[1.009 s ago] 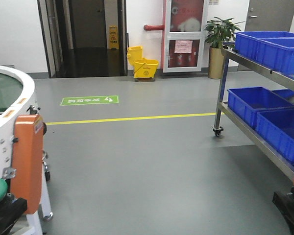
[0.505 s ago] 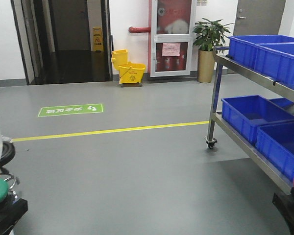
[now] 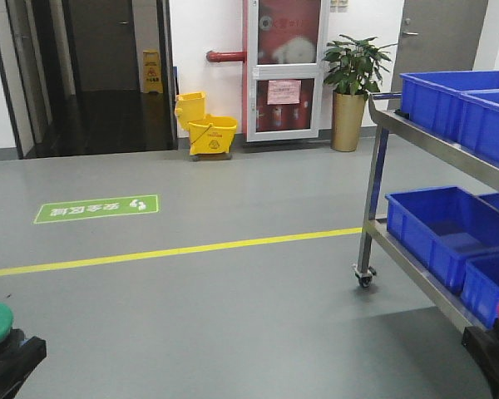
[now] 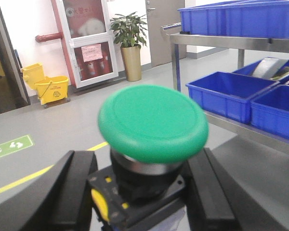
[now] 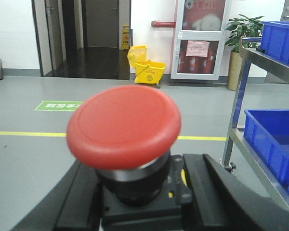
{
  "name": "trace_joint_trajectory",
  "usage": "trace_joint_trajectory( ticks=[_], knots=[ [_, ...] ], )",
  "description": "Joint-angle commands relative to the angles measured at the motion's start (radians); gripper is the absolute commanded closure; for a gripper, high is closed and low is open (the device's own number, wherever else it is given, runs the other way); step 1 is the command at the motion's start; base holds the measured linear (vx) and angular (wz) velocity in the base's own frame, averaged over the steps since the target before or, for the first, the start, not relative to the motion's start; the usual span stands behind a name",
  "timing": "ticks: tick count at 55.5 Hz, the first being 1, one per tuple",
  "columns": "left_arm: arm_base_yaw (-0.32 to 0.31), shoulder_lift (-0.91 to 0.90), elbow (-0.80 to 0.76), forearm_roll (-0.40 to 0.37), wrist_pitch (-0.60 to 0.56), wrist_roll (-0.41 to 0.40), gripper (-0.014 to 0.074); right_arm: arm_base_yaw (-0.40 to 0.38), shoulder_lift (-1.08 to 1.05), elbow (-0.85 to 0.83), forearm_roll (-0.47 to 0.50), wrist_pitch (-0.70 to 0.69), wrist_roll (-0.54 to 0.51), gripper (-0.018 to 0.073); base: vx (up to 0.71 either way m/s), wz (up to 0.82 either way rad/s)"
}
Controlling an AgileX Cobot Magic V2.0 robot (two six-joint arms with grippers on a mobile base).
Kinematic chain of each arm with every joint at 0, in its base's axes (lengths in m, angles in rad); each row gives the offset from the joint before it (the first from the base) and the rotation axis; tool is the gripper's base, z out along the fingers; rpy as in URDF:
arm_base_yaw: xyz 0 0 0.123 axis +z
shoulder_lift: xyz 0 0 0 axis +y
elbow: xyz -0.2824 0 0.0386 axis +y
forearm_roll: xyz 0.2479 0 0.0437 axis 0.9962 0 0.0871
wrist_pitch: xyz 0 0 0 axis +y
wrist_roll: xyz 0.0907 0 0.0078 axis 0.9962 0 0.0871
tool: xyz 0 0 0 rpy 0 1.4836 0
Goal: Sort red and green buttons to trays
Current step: 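Drive the base to the green and red trays holding both switches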
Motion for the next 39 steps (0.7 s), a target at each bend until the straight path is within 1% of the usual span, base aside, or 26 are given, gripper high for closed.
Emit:
trace_joint_trajectory(
  ticks=[1, 10, 18, 39],
  knots=[
    [-0.002, -0.005, -0.030, -0.032, -0.074, -0.003, 0.0593, -0.006, -0.005, -0.034, 0.005, -0.087, -0.007, 0.0567, 0.63, -0.09],
    [-0.002, -0.005, -0.030, -0.032, -0.074, -0.003, 0.0593, -0.006, -0.005, -0.034, 0.005, -0.091, -0.007, 0.0567, 0.62, -0.16],
    [-0.002, -0.005, -0.030, -0.032, -0.074, -0.003, 0.0593, -0.006, -0.005, -0.034, 0.005, -0.091, -0.007, 0.0567, 0.61, -0.33],
    [-0.002, -0.005, -0.030, -0.032, -0.074, -0.003, 0.0593, -0.006, -0.005, -0.034, 0.005, -0.091, -0.007, 0.0567, 0.58, -0.56]
  ],
)
